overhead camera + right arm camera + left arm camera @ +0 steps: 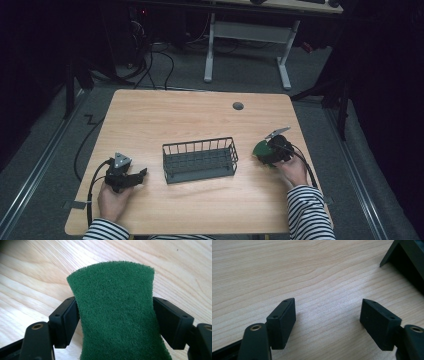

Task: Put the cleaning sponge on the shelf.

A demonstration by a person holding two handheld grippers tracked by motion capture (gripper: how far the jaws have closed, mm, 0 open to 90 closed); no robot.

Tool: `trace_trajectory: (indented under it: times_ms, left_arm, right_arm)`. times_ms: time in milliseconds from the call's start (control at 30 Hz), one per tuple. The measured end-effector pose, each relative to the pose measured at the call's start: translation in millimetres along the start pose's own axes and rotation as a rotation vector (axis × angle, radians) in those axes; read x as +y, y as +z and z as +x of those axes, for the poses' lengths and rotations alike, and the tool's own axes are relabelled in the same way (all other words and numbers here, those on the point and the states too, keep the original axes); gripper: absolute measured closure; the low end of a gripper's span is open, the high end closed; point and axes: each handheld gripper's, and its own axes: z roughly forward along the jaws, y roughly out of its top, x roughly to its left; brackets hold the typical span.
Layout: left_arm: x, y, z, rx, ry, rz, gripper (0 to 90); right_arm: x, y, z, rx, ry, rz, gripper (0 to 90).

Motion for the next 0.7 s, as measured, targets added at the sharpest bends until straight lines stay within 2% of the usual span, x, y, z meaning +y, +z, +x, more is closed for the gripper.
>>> trace_trajectory:
  times_ms: [200,333,467,533,700]
  left_arm:
    - [-0.1,0.4,1.2,0.037,-0.029,0.005,25.2]
    - [0.1,0.6,1.3,0.038,-0.030,0.004,25.2]
    - [0.3,0.8,1.2,0.036,-0.030,0.004,25.0]
    - [0.2,0.8,1.0,0.031,-0.027,0.004,24.7]
    - [0.3,0.7,1.1,0.027,-0.022,0.006,24.7]
  right_arm:
    - [2.6,-12.7,6.3,0.015,0.048,-0.048,25.2]
    - [2.7,-14.1,8.8,0.041,0.078,-0.072,25.3]
    - [2.1,-12.9,12.9,0.046,0.091,-0.062,25.4]
    - [3.6,-18.4,16.2,0.043,0.093,-0.074,25.4]
    - [5.8,-31.2,21.6,0.067,0.116,-0.109,25.6]
